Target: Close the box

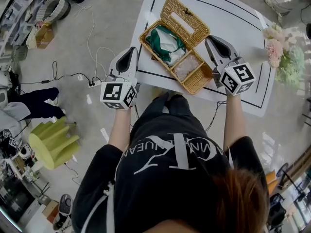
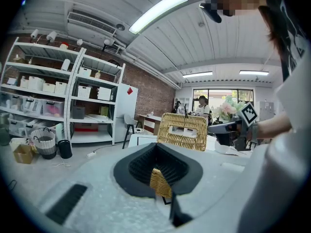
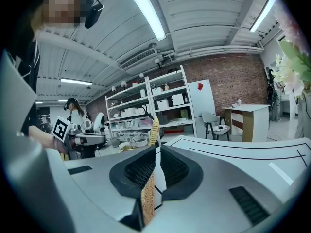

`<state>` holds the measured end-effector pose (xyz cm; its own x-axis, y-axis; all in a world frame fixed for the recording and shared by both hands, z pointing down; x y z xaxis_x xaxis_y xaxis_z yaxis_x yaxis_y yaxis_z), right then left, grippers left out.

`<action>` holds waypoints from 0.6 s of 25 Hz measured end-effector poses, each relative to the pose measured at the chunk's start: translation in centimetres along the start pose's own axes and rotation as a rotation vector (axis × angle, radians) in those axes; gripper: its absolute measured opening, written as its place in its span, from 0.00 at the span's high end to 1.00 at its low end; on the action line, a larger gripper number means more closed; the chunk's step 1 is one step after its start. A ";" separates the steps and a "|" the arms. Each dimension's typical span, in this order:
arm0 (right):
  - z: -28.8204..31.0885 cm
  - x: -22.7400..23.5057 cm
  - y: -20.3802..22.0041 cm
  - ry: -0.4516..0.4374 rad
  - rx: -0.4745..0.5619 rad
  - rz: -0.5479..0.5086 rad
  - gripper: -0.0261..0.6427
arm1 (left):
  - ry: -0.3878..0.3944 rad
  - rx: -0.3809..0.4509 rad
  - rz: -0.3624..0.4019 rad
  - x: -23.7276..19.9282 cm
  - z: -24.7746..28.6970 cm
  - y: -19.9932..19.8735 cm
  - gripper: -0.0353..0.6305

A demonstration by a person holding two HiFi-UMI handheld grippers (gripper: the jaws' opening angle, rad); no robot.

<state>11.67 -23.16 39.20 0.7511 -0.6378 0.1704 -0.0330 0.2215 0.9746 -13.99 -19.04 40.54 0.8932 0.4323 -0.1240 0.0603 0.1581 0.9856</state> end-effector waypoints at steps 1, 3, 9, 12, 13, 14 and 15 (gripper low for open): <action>0.0 -0.1 0.0 -0.002 0.000 0.000 0.94 | 0.000 0.000 0.000 0.0 0.0 0.0 0.93; 0.0 -0.2 0.0 -0.007 -0.002 -0.003 0.94 | -0.001 0.000 -0.001 0.0 -0.1 0.1 0.93; -0.1 -0.9 -0.3 -0.018 -0.002 -0.006 0.94 | 0.000 0.004 -0.004 0.0 -0.2 -0.2 0.93; -0.1 -1.2 -0.3 -0.022 0.002 -0.004 0.94 | 0.002 0.005 -0.003 0.1 -0.1 -0.2 0.93; -0.1 -1.2 -0.3 -0.024 0.002 -0.004 0.94 | 0.003 0.005 -0.003 0.1 -0.1 -0.2 0.93; -0.1 -1.3 -0.3 -0.025 0.003 -0.004 0.94 | 0.005 0.006 -0.003 0.2 -0.1 -0.2 0.93; -0.1 -1.4 -0.3 -0.026 0.003 -0.004 0.94 | 0.006 0.006 -0.003 0.2 0.0 -0.2 0.93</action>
<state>10.70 -22.26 38.64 0.7337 -0.6578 0.1704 -0.0323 0.2167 0.9757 -13.79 -18.95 40.31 0.8901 0.4374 -0.1280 0.0660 0.1542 0.9858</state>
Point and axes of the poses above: the fingertips, and each gripper's own axes: z forward along the fingers, x to its right, y out of its underside, the point moved 2 cm from there along -z, backward along the fingers, and after that the axes turned 5 degrees about x, right-handed, at the moved point
